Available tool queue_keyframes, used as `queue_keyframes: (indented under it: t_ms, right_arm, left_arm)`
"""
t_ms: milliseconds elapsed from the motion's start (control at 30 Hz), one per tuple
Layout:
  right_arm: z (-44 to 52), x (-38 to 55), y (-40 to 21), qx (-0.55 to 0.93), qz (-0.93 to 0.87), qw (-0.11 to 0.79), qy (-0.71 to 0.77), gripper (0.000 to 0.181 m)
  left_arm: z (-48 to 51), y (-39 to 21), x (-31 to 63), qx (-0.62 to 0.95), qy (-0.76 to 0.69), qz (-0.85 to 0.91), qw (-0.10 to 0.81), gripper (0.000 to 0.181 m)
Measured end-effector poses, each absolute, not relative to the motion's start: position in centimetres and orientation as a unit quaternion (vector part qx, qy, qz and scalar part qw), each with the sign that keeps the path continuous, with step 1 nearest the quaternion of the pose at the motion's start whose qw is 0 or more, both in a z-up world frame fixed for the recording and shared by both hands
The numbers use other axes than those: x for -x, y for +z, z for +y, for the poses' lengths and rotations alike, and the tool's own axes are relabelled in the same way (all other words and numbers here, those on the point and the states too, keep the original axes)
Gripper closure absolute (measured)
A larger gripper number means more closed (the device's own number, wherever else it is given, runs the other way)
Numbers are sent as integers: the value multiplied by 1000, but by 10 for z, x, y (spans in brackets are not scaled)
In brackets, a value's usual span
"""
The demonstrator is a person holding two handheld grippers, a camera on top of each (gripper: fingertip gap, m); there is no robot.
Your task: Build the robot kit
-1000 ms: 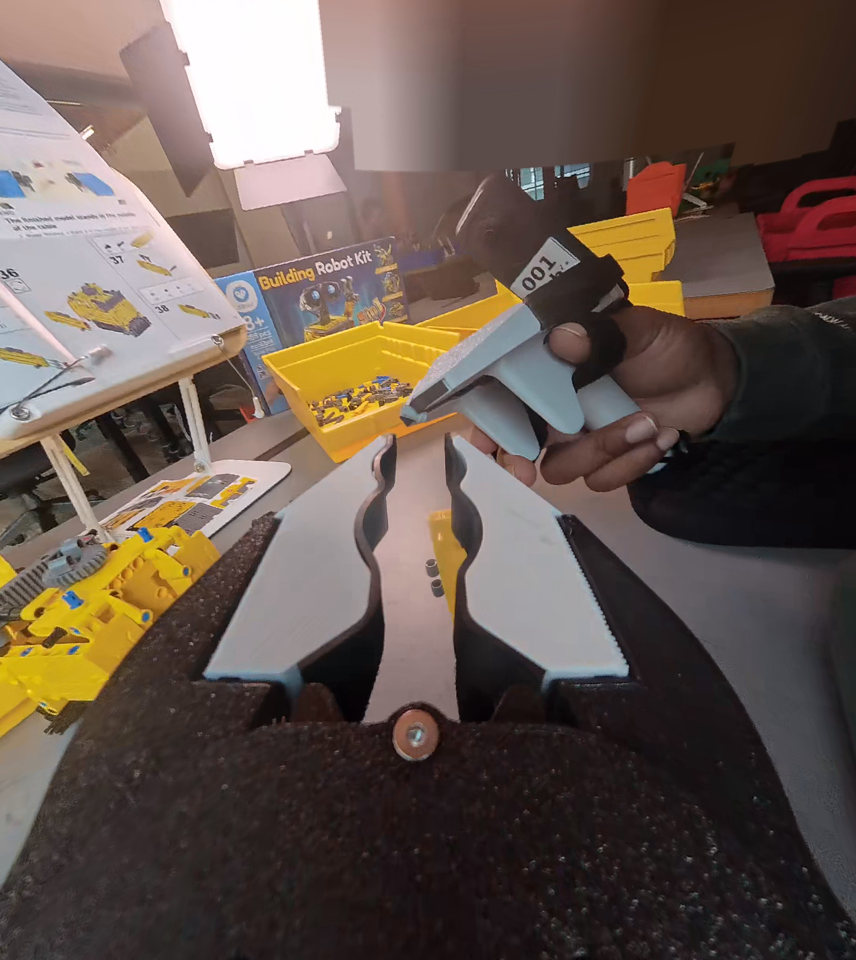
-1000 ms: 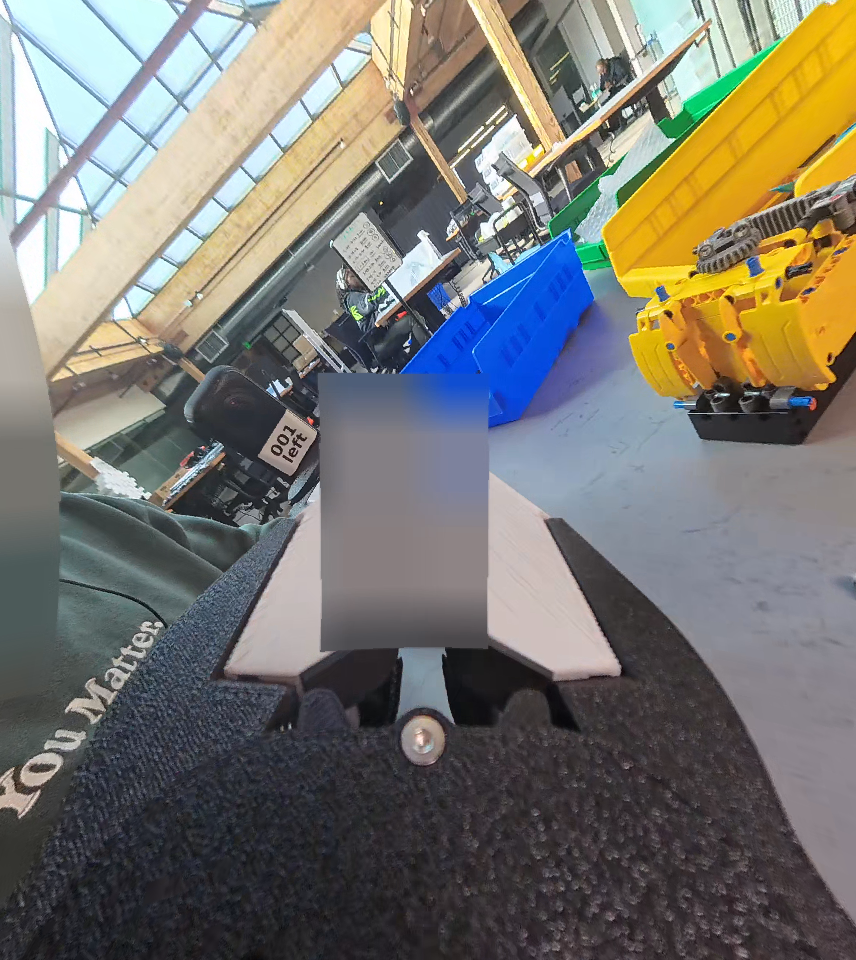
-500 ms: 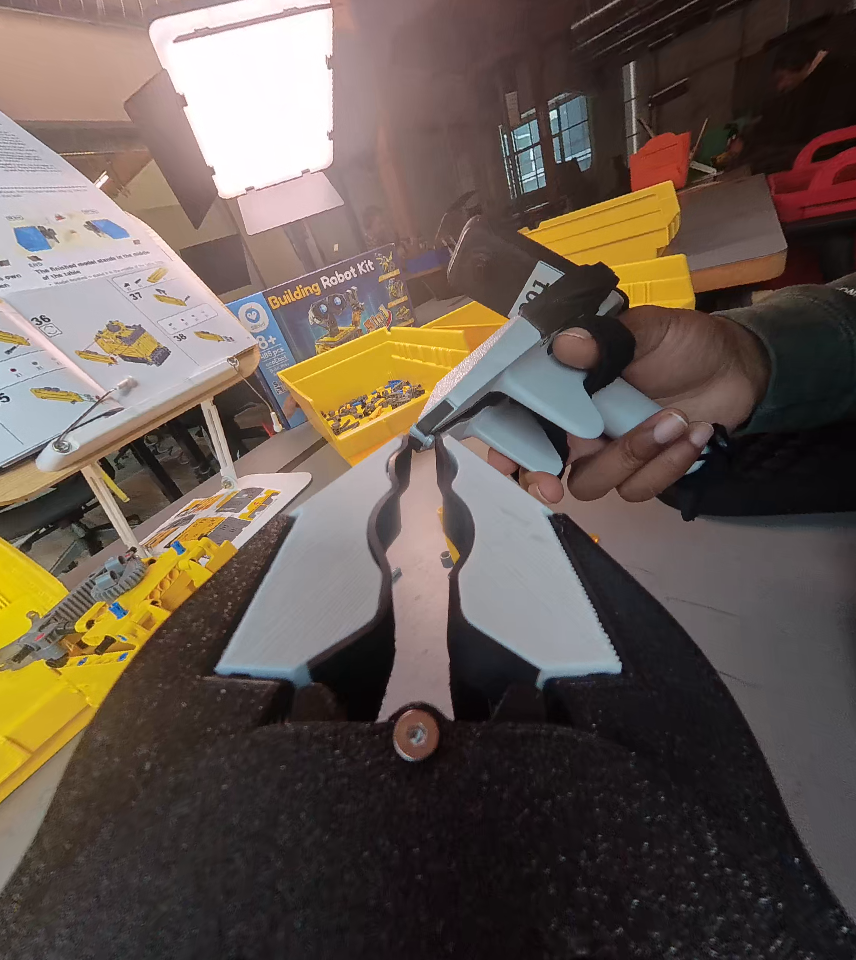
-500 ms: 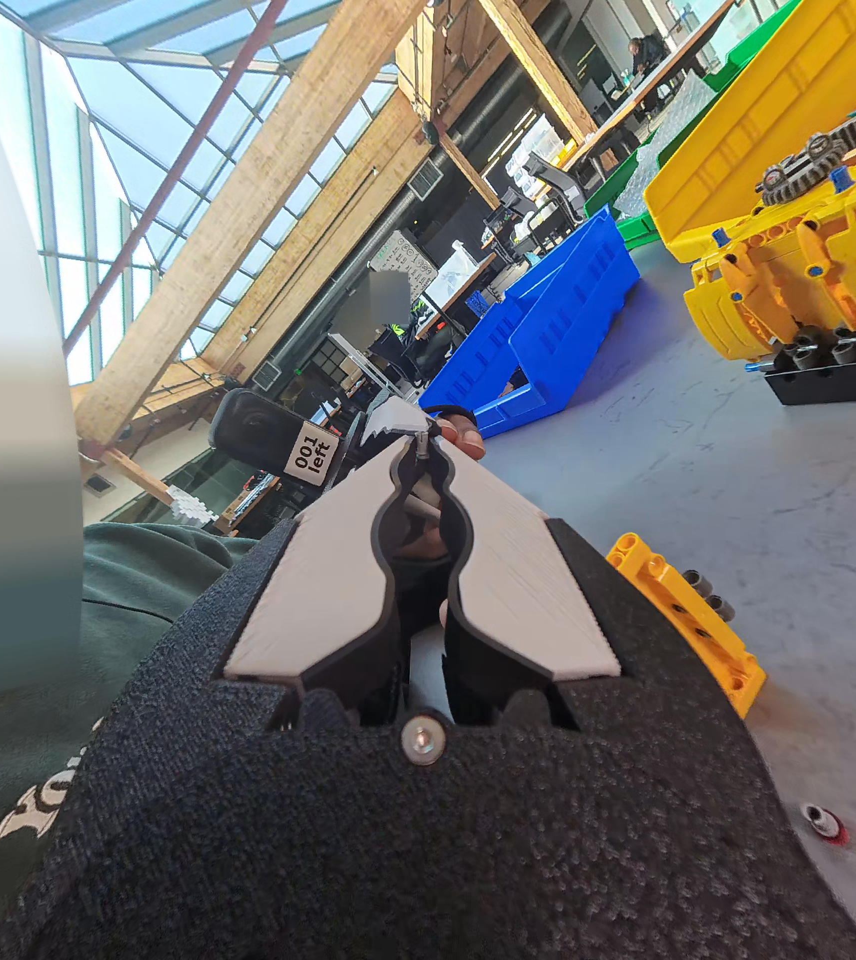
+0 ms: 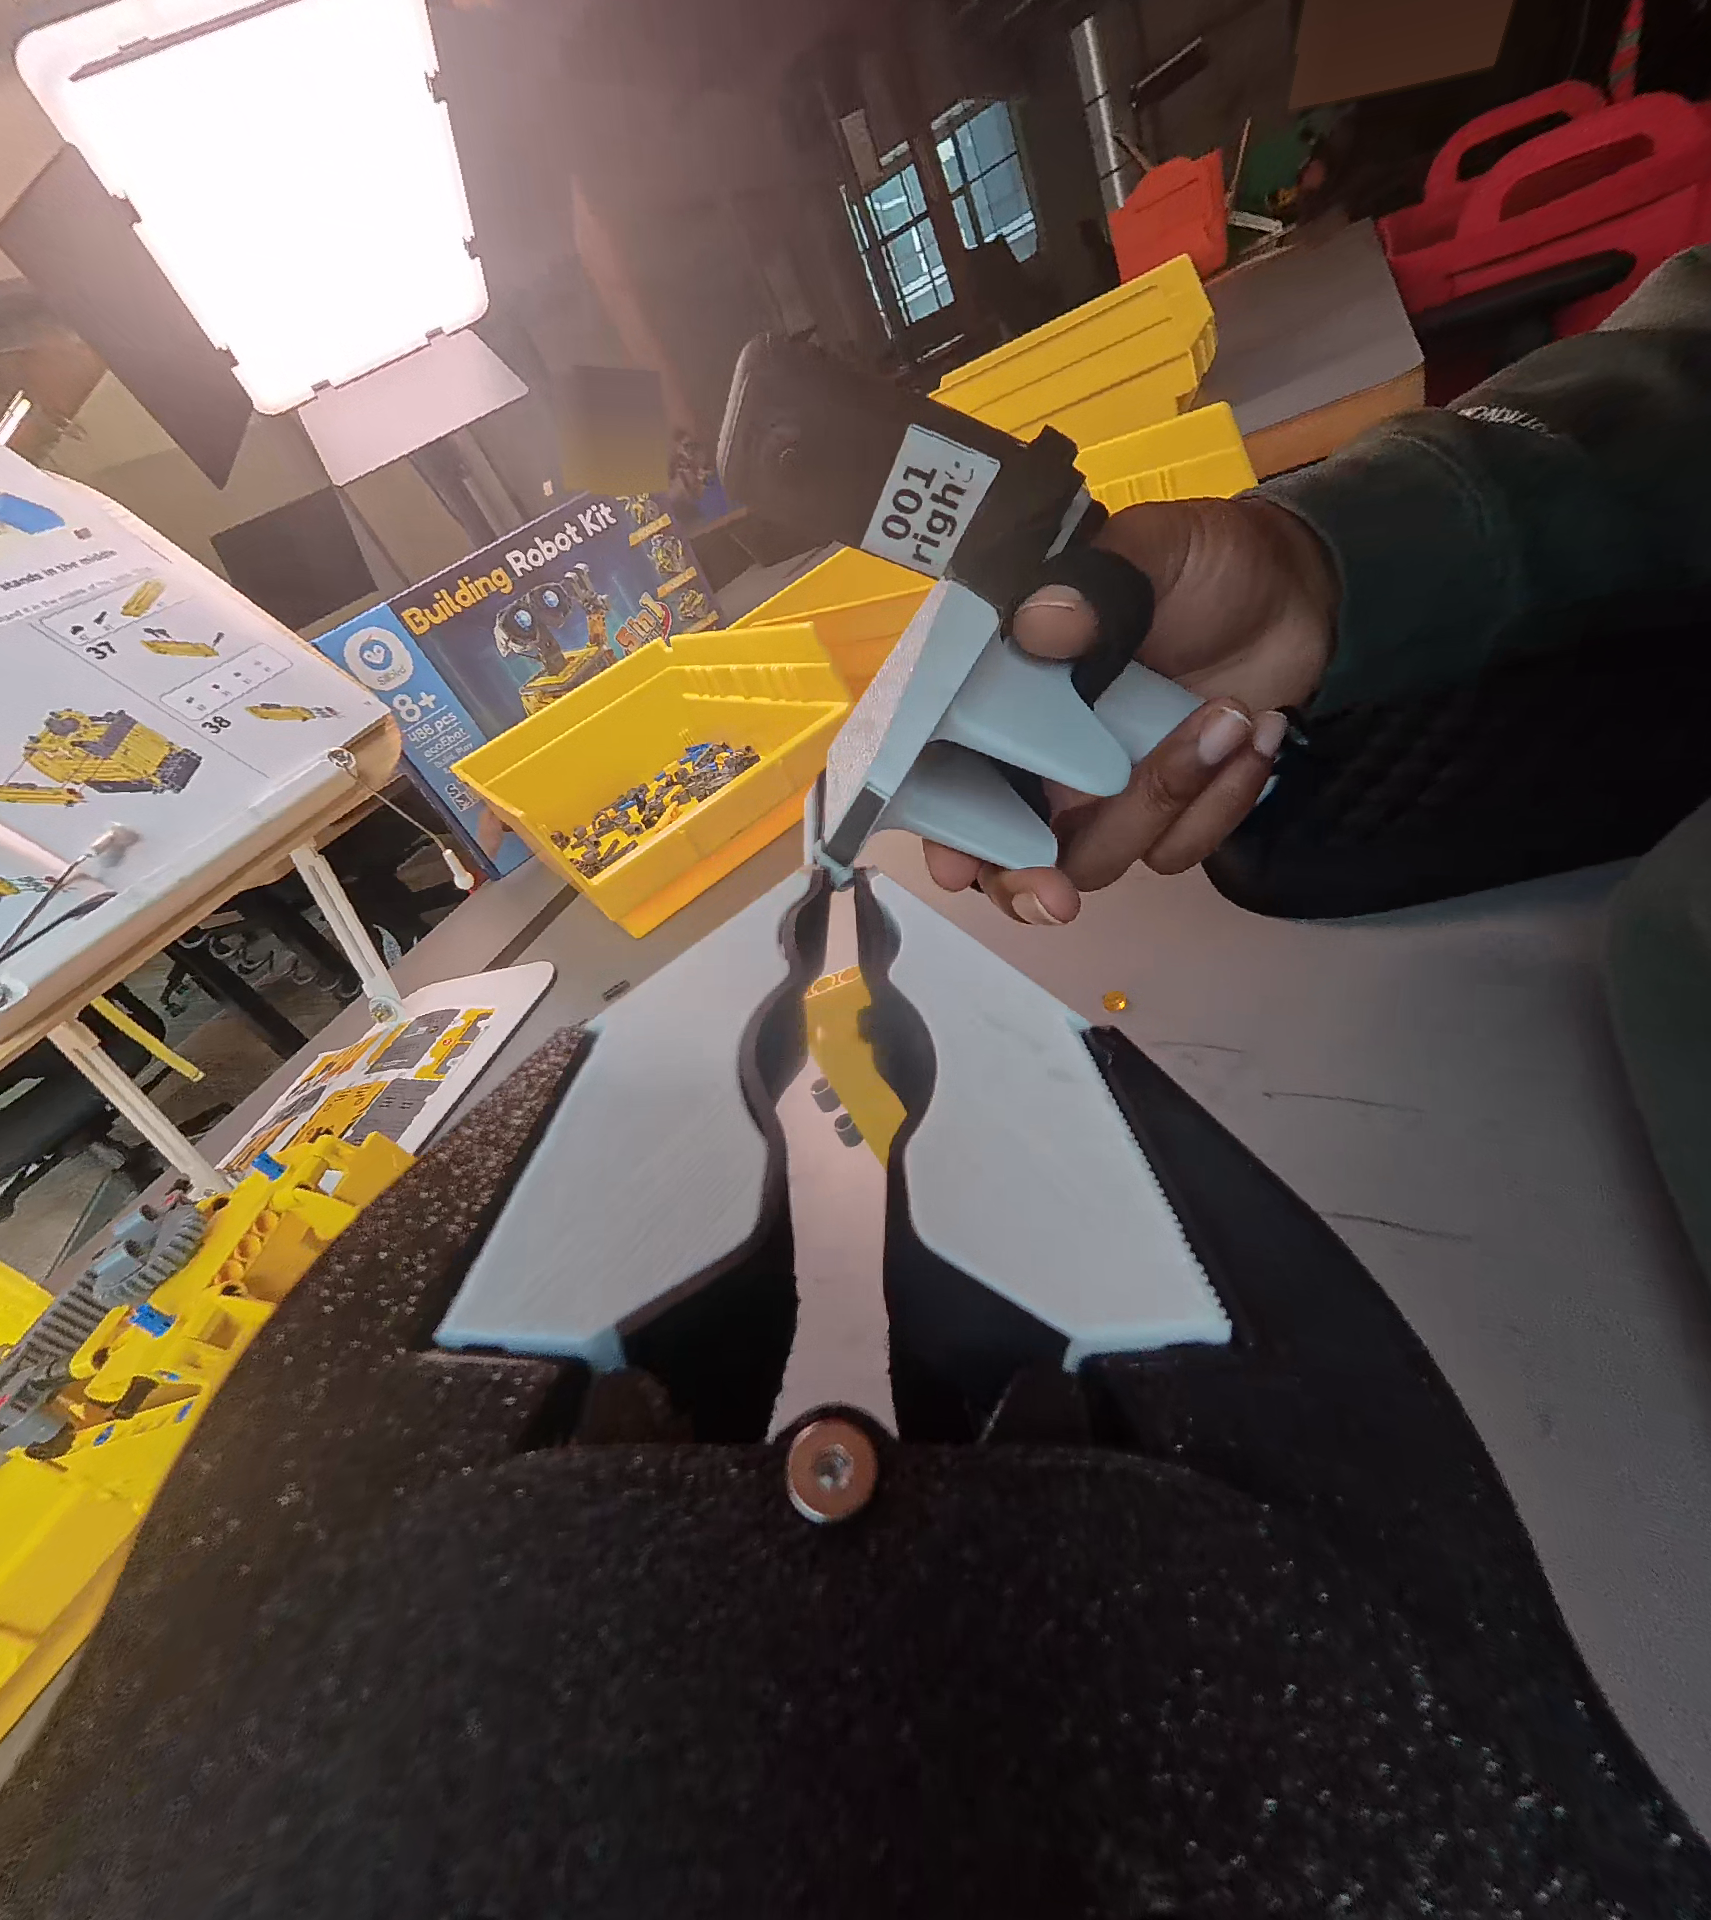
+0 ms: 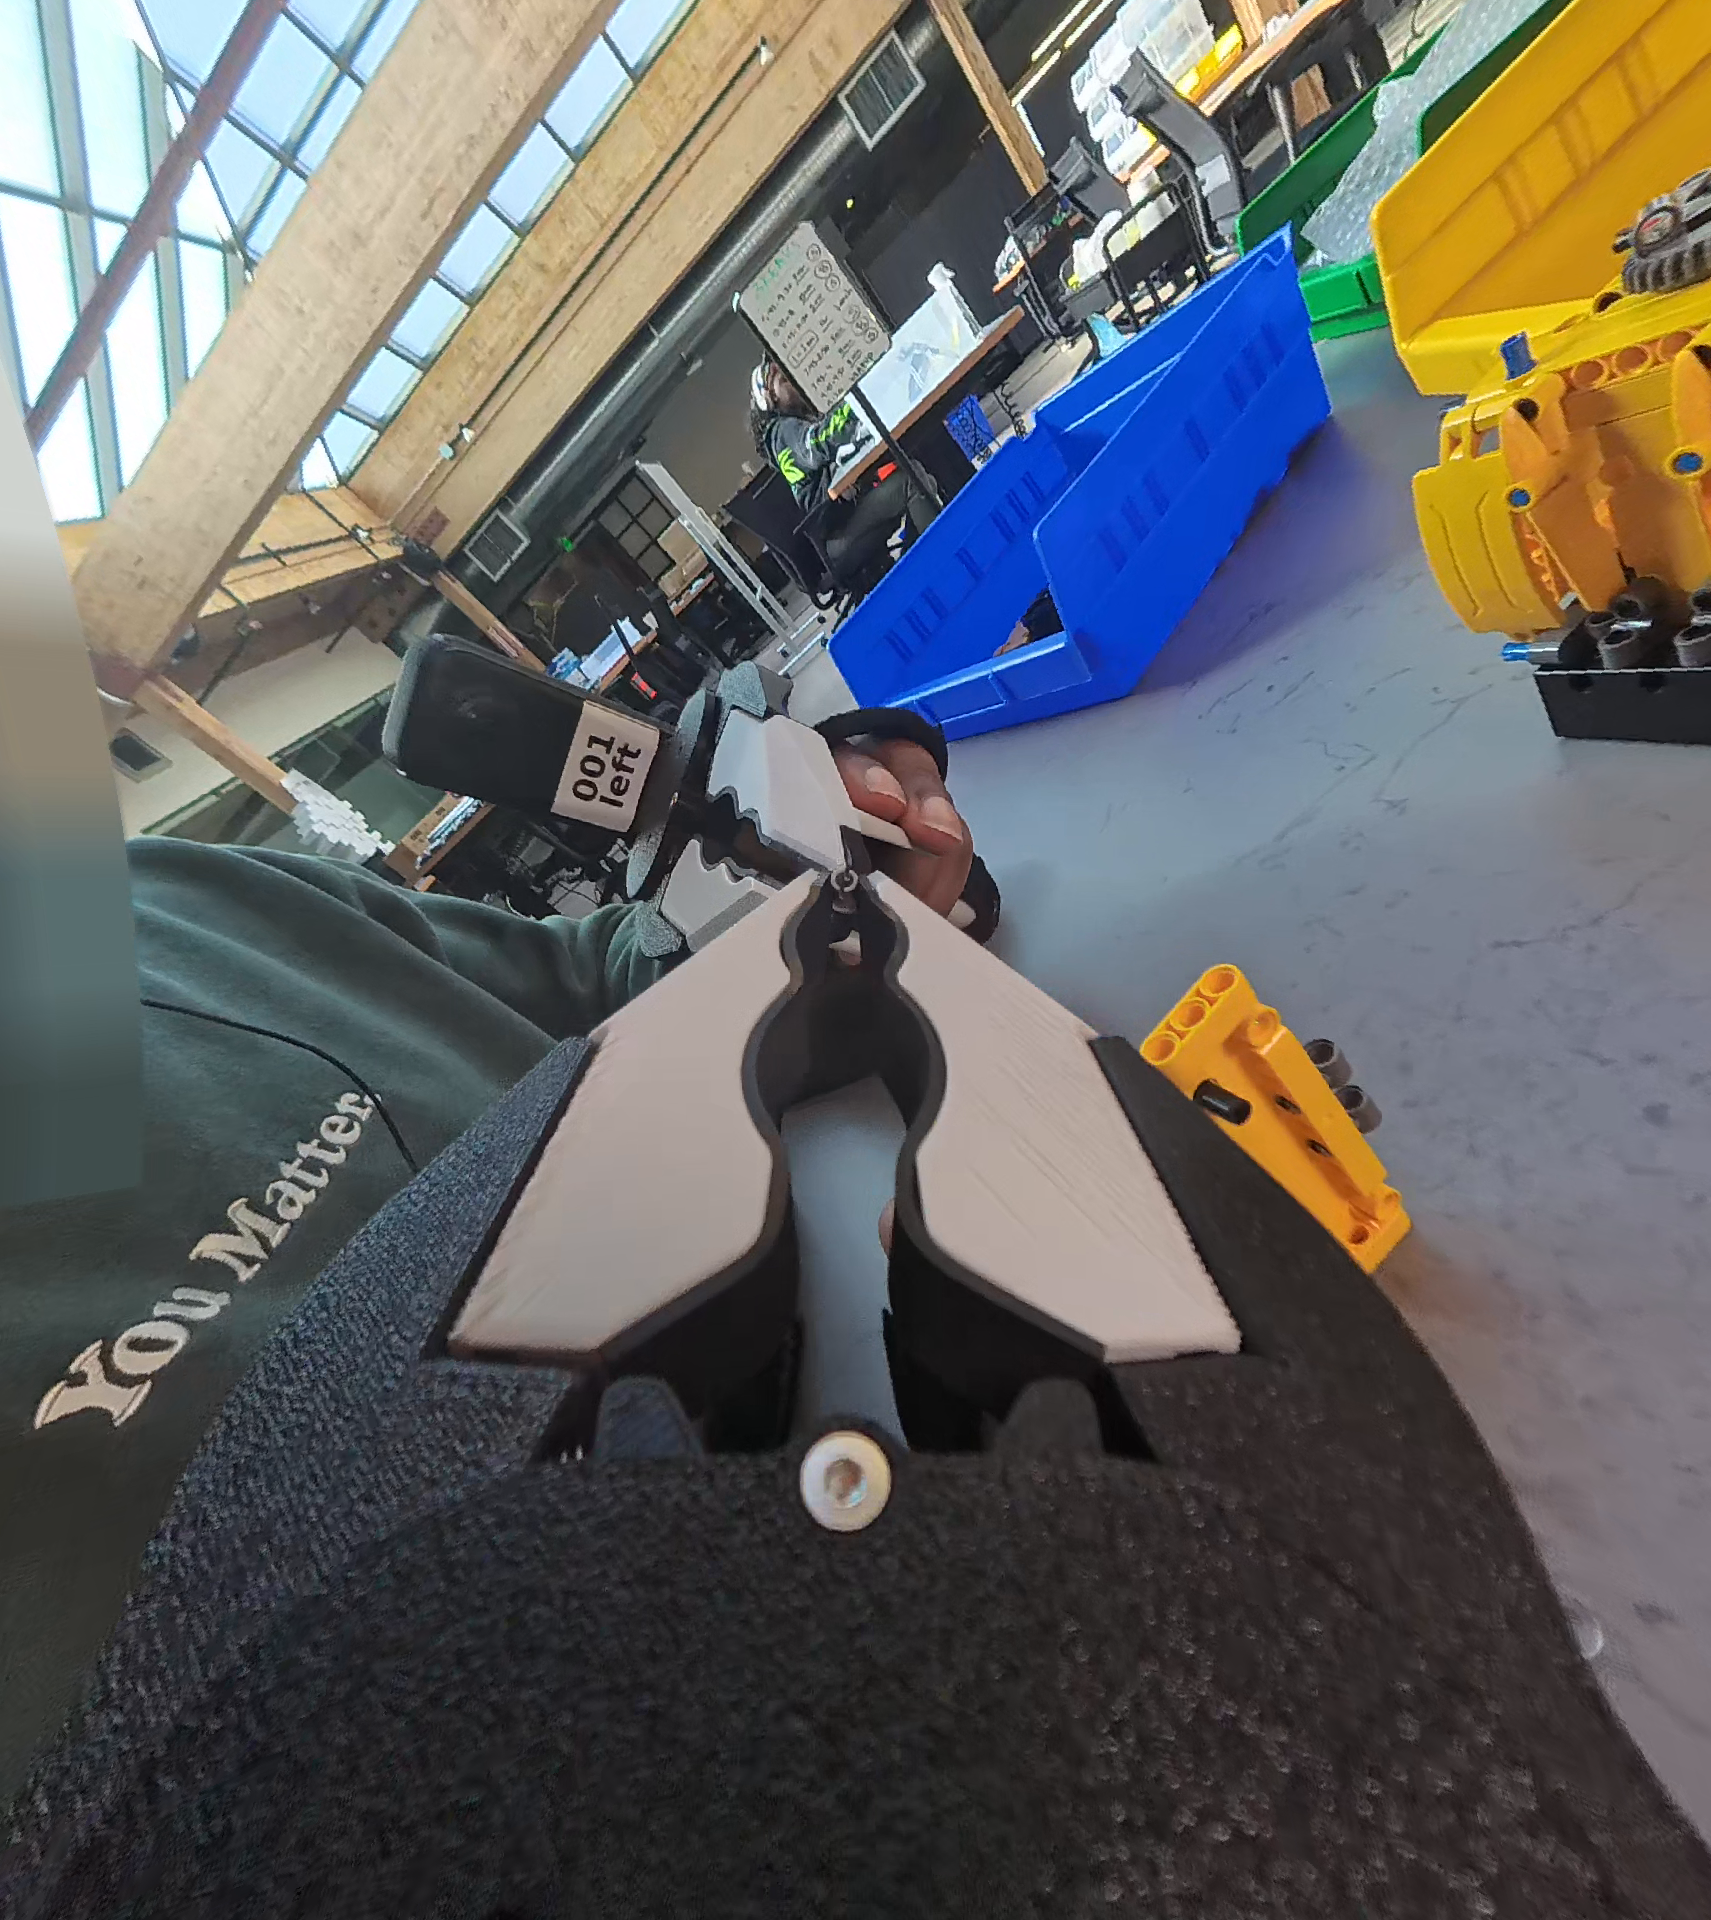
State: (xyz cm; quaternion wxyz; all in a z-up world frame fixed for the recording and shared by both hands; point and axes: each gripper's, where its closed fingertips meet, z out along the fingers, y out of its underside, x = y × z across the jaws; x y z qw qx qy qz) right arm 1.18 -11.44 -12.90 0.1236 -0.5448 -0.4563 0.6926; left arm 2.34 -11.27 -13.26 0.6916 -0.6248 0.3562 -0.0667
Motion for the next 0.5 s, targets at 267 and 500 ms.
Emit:
queue_keyframes:
  t_ms: [267, 500]
  right_arm:
    - [-124, -29, -142, 508, -578, 124, 626, 176]
    - [-128, -40, -155, 489, -686, 124, 524, 176]
  left_arm:
    - [-122, -143, -38, 624, -107, 396, 665, 178]
    - [-126, -157, -50, 628, -104, 434, 637, 178]
